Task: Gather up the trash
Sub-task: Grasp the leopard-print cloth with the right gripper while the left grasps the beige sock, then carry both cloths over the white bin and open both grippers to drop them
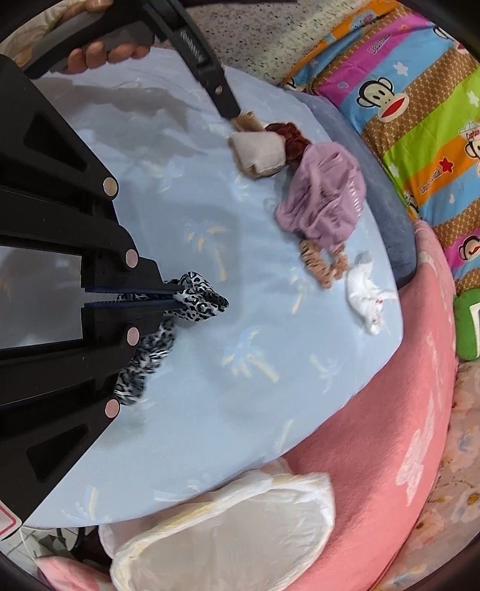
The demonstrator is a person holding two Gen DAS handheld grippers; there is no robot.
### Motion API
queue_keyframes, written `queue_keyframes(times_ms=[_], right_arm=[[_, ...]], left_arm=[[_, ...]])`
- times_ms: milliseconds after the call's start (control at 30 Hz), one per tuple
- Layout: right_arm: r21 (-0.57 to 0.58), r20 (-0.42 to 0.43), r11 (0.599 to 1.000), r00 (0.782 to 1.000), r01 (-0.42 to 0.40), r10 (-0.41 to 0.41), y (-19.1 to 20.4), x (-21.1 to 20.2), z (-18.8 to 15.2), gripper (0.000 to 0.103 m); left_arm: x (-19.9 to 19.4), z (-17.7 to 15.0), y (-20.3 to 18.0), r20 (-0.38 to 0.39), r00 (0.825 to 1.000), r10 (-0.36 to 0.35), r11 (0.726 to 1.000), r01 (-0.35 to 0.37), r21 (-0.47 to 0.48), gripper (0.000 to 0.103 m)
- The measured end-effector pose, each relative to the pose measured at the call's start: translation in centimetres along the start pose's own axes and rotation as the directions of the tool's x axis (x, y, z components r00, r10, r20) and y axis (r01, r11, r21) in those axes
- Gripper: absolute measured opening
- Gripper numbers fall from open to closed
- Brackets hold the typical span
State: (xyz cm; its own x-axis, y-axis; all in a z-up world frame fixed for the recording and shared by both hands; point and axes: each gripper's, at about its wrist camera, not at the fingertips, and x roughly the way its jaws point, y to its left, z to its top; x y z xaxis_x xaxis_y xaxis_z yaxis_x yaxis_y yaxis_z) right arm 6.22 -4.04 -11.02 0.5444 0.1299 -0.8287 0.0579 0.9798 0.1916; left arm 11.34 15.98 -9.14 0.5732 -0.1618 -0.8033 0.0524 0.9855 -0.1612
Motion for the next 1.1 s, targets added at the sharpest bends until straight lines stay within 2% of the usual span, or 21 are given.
queue_keyframes(times_ms=[267, 500, 600, 667, 767, 867, 1100], right_arm=[[-0.025, 0.071, 0.999, 0.997, -0.041, 0.043, 2.5, -1.4, 3.7, 0.002], [-0.031, 0.090, 0.998, 0.994, -0.061, 0.064, 3.8, -1.4, 5.3, 0.002], [-0.028, 0.088, 0.997, 0.994, -0.067, 0.069, 3.9, -1.2, 5.6, 0.002], [-0.024, 0.089, 0.997, 0.994, -0.069, 0.071, 3.9, -1.0, 5.6, 0.002], [-0.017, 0.093, 0.997, 0.993, -0.072, 0.073, 3.8, -1.1, 5.5, 0.002], [-0.013, 0.103, 0.997, 0.992, -0.077, 0.078, 3.8, -1.6, 5.6, 0.002], [-0.005, 0.149, 0.996, 0.985, -0.084, 0.084, 3.1, -4.1, 5.5, 0.002]], left_arm=[[2.5, 1.7, -1.0, -0.025, 0.999, -0.041, 0.999, 0.040, -0.012, 0.082], [5.4, 2.5, -1.7, -0.088, 0.996, -0.020, 1.000, 0.018, -0.018, 0.081], [5.3, 2.4, -1.7, -0.083, 0.996, -0.021, 1.000, 0.020, -0.021, 0.065], [5.0, 2.3, -1.7, -0.084, 0.996, -0.028, 0.999, 0.026, -0.027, 0.049], [4.5, 2.2, -1.7, -0.077, 0.996, -0.045, 0.998, 0.042, -0.040, 0.032], [3.5, 2.0, -1.8, -0.072, 0.994, -0.077, 0.996, 0.073, -0.055, 0.024], [0.0, 1.6, -3.5, -0.032, 0.990, -0.135, 0.991, 0.135, -0.022, 0.021]])
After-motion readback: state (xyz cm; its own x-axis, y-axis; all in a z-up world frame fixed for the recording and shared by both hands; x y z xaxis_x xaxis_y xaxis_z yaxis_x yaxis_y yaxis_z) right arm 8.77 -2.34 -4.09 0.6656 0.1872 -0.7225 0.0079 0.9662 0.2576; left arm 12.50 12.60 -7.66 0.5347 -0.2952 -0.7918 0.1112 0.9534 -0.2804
